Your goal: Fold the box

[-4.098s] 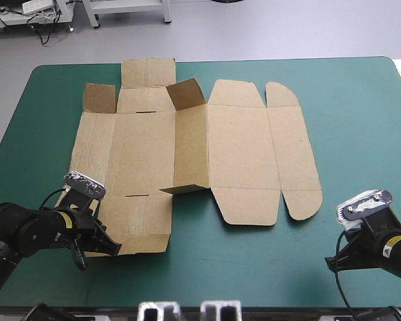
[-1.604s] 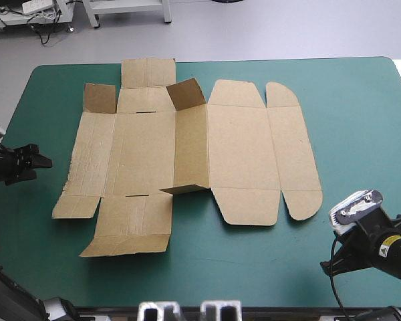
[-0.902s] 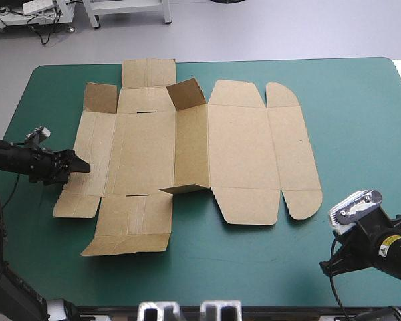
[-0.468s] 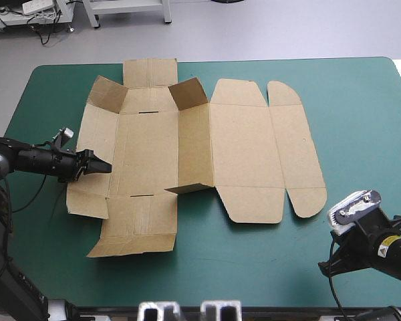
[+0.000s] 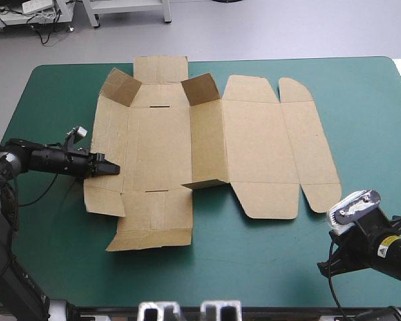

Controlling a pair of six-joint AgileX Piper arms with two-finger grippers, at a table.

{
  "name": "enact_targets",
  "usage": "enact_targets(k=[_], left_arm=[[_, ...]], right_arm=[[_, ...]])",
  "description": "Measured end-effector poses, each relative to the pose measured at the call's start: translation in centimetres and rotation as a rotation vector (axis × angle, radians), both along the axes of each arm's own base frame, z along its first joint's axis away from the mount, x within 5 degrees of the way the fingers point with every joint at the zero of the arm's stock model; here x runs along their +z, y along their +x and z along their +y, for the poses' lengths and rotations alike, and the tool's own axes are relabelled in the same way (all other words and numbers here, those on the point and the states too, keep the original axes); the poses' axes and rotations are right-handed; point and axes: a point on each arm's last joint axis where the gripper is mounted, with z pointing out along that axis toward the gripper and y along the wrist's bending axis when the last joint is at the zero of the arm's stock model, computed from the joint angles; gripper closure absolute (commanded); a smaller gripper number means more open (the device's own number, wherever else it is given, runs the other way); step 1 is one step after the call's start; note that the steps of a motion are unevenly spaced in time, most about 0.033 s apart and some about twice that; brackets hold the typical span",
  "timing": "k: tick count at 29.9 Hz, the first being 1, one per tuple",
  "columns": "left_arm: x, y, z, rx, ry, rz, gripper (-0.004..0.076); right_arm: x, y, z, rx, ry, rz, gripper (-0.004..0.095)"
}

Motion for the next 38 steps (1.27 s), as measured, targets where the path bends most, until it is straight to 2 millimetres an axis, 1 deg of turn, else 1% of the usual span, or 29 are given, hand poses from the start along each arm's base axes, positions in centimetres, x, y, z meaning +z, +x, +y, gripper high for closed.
enact_targets(k=[2, 4, 7, 8, 10, 11, 13, 14, 16, 19, 23, 26, 30, 34, 38], left_arm=[[0.5, 0.3, -1.5, -0.037, 0.011, -0.047, 0.0732], [1.6, 0.5, -3.2, -0.106, 0.044, -0.096, 0.0732], [4.2, 0.6, -6.2, -0.247, 0.135, -0.192, 0.0732], [5.4, 0.6, -7.7, -0.313, 0.179, -0.234, 0.0732], [7.4, 0.6, -9.6, -0.388, 0.233, -0.284, 0.0732], [8.7, 0.4, -10.9, -0.442, 0.274, -0.313, 0.0732], [10.9, 0.2, -12.4, -0.501, 0.347, -0.353, 0.0732], [12.4, 0.2, -13.5, -0.530, 0.394, -0.387, 0.0732], [14.7, 0.2, -14.6, -0.564, 0.496, -0.452, 0.0732], [18.2, 0.2, -16.4, -0.605, 0.605, -0.579, 0.0732], [22.4, -0.4, -18.7, -0.661, 0.769, -0.755, 0.0732], [24.0, -1.2, -20.1, -0.698, 0.881, -0.838, 0.0732], [24.6, -2.1, -21.8, -0.741, 1.009, -0.902, 0.0732], [25.0, -2.4, -23.3, -0.654, 1.169, -0.956, 0.0732], [25.7, -3.1, -24.6, -0.552, 1.295, -1.012, 0.0732]], right_arm=[[0.0, 0.0, 0.0, 0.001, 0.004, 0.003, 0.0932], [0.0, 0.0, 0.1, 0.002, 0.006, 0.005, 0.0932], [0.0, 0.0, 0.1, 0.003, 0.008, 0.006, 0.0932], [0.0, 0.0, 0.1, 0.003, 0.008, 0.006, 0.0932], [0.0, 0.0, 0.1, 0.002, 0.008, 0.003, 0.0932], [0.0, 0.0, 0.1, 0.002, 0.009, 0.001, 0.0932], [0.1, 0.0, 0.1, 0.001, 0.011, -0.005, 0.0932], [0.1, 0.1, 0.1, 0.001, 0.011, -0.008, 0.0932], [0.1, 0.1, 0.1, 0.002, 0.012, -0.018, 0.0932], [0.3, 0.3, 0.1, 0.001, 0.019, -0.047, 0.0932], [0.8, 0.9, 0.2, -0.006, 0.038, -0.128, 0.0932], [1.7, 1.2, 0.3, 0.003, 0.043, -0.205, 0.0932], [4.1, 1.2, 0.2, 0.001, 0.064, -0.313, 0.0932], [7.2, 1.5, 0.1, -0.004, 0.061, -0.402, 0.0932], [10.4, 2.7, 0.2, -0.013, 0.045, -0.463, 0.0932]])
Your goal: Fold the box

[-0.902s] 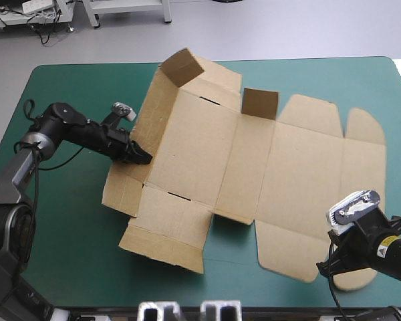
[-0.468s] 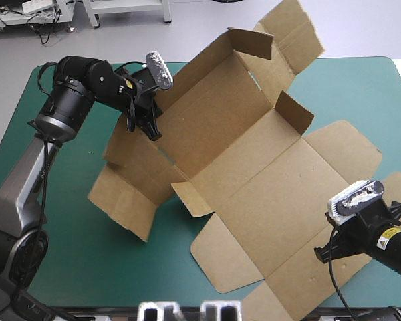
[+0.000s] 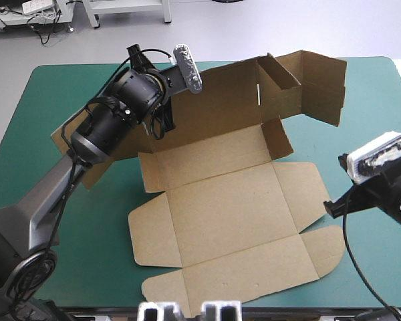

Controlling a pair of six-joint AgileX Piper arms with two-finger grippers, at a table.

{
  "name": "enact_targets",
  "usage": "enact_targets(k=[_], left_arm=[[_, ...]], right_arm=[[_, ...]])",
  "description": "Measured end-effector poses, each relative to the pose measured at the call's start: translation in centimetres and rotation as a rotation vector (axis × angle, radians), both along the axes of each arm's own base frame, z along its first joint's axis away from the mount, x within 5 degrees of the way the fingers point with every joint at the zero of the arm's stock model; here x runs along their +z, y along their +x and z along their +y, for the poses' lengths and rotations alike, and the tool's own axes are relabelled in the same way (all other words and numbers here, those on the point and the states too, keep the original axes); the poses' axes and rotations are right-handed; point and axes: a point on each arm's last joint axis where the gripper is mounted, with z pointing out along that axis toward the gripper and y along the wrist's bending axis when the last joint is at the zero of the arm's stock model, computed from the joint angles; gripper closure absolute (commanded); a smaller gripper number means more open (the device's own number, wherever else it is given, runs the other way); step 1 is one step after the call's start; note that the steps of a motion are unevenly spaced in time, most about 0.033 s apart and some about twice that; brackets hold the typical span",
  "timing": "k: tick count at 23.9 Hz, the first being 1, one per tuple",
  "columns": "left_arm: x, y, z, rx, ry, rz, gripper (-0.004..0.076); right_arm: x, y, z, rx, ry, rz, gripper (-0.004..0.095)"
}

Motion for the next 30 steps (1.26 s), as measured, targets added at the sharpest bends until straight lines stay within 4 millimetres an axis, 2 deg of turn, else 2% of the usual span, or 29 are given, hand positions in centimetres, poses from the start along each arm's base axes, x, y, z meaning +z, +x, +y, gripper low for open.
enact_targets(k=[4, 5, 7, 8, 11, 14, 17, 20, 24, 27, 30], left_arm=[[0.2, -1.5, -2.3, -0.056, 0.010, -0.044, 0.0732], [-0.2, -2.0, -3.1, -0.093, 0.021, -0.047, 0.0734], [-1.3, -2.6, -3.3, -0.146, 0.051, -0.044, 0.0734], [-1.8, -2.8, -3.2, -0.163, 0.068, -0.044, 0.0734], [-4.9, -4.6, -1.0, -0.247, 0.172, -0.134, 0.0734], [-6.0, -6.3, 0.6, -0.333, 0.211, -0.287, 0.0734], [-7.2, -6.6, 1.0, -0.386, 0.303, -0.350, 0.0734], [-8.6, -6.7, 0.9, -0.406, 0.298, -0.356, 0.0734], [-8.7, -6.7, 1.0, -0.378, 0.254, -0.367, 0.0734], [-8.7, -6.6, 1.0, -0.360, 0.247, -0.381, 0.0734], [-8.6, -6.6, 1.2, -0.335, 0.234, -0.390, 0.0734]], right_arm=[[3.2, 2.5, 0.6, -0.004, -0.004, -0.028, 0.0932], [4.3, 3.7, 0.9, -0.004, -0.009, -0.022, 0.0932], [5.5, 5.3, 1.3, 0.002, -0.023, -0.002, 0.0932], [6.1, 5.6, 1.4, 0.004, -0.027, -0.002, 0.0932], [7.6, 7.5, 1.9, 0.019, -0.056, 0.046, 0.0932], [8.7, 9.0, 2.4, 0.034, -0.050, 0.057, 0.0932], [9.3, 9.9, 2.8, 0.047, -0.043, 0.072, 0.0932], [9.5, 10.8, 3.4, 0.075, -0.032, 0.121, 0.0932], [9.0, 12.2, 3.9, 0.091, -0.028, 0.166, 0.0932], [7.9, 13.9, 4.4, 0.086, -0.023, 0.214, 0.0932], [6.0, 16.5, 4.9, 0.062, -0.027, 0.287, 0.0932]])
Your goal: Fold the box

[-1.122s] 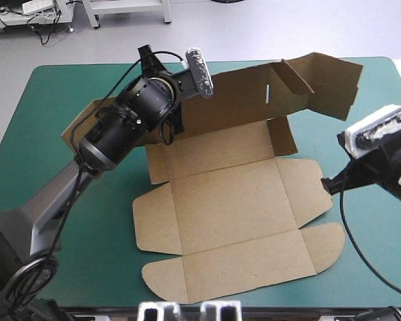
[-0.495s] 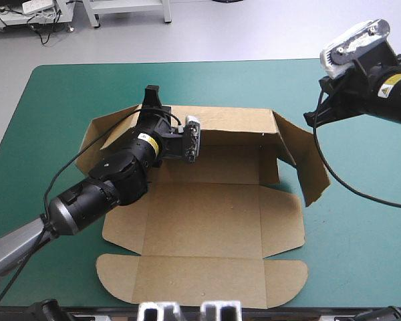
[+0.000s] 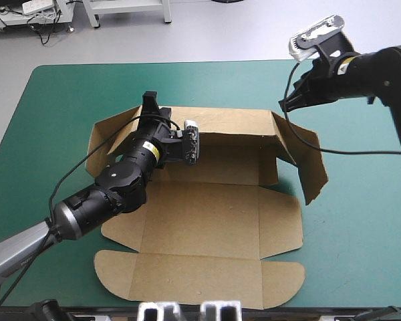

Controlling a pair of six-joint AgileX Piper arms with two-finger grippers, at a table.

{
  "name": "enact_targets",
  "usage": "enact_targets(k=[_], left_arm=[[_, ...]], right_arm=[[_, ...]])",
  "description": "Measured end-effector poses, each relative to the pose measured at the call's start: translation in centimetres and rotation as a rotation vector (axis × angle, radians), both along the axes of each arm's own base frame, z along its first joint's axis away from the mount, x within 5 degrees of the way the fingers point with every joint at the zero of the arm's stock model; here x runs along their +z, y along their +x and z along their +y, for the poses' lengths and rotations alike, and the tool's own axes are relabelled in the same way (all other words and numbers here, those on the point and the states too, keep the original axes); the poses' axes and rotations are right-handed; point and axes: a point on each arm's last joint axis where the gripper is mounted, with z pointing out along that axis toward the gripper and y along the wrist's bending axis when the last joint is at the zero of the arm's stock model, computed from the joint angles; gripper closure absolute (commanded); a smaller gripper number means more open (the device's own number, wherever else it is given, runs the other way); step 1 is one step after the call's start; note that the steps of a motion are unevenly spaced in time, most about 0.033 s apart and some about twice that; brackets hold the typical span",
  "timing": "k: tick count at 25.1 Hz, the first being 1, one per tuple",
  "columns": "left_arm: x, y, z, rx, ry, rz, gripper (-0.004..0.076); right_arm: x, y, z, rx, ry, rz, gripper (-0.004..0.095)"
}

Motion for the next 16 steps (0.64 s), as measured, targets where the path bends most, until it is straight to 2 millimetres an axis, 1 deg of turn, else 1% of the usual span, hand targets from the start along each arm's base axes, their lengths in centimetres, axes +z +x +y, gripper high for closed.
enact_targets(k=[5, 8, 13, 14, 16], left_arm=[[0.0, 0.1, 0.6, 0.073, -0.011, 0.007, 0.0734], [-0.1, 0.1, 0.9, 0.112, -0.030, 0.022, 0.0734], [-0.4, 0.0, 0.8, 0.125, -0.069, 0.062, 0.0734], [-0.5, 0.0, 0.9, 0.131, -0.076, 0.072, 0.0734], [-0.6, 0.0, 0.9, 0.136, -0.085, 0.083, 0.0734]], right_arm=[[-4.7, 5.1, 1.1, -0.031, -0.040, 0.147, 0.0932], [-7.0, 7.4, 1.4, -0.047, -0.037, 0.218, 0.0932], [-9.8, 10.4, 1.5, -0.059, 0.028, 0.307, 0.0932], [-10.3, 10.8, 1.5, -0.056, 0.032, 0.321, 0.0932], [-10.6, 11.2, 1.2, -0.055, 0.063, 0.336, 0.0932]])
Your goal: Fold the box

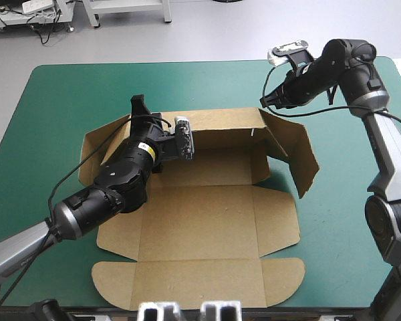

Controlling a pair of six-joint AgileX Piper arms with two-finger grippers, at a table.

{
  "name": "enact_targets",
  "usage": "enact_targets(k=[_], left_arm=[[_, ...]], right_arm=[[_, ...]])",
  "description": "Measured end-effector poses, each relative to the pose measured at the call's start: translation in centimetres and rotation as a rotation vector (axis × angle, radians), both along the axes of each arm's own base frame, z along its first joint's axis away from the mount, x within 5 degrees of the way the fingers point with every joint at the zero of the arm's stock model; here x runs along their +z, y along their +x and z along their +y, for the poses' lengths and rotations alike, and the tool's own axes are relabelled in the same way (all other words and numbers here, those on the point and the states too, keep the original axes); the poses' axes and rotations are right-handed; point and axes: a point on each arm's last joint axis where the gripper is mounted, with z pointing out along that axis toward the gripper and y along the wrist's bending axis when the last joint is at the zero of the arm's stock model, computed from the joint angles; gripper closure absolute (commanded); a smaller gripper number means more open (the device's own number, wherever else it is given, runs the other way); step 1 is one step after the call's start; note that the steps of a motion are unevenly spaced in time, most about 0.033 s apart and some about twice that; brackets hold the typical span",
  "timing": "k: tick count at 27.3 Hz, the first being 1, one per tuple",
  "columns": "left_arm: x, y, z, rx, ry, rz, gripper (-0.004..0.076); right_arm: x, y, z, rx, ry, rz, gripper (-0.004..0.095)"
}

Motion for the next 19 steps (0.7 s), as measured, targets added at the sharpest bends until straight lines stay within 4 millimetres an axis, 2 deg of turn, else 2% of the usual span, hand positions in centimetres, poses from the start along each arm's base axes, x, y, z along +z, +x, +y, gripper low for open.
enact_targets(k=[3, 8, 14, 19], left_arm=[[0.0, 0.0, 0.0, 0.001, -0.002, 0.002, 0.0734], [-0.1, 0.1, -0.1, 0.001, 0.004, 0.003, 0.0734], [-1.7, 1.7, 0.0, 0.021, 0.055, 0.019, 0.0734], [-2.1, 2.7, 0.6, 0.050, 0.011, 0.029, 0.0734]], right_arm=[[-0.2, 0.0, 0.1, 0.023, 0.065, 0.018, 0.0932], [-2.2, -0.1, 0.1, 0.037, 0.069, 0.085, 0.0932], [-4.2, -0.1, -0.7, 0.025, 0.063, 0.147, 0.0932], [-5.0, -0.9, -0.8, 0.050, 0.055, 0.173, 0.0932]])
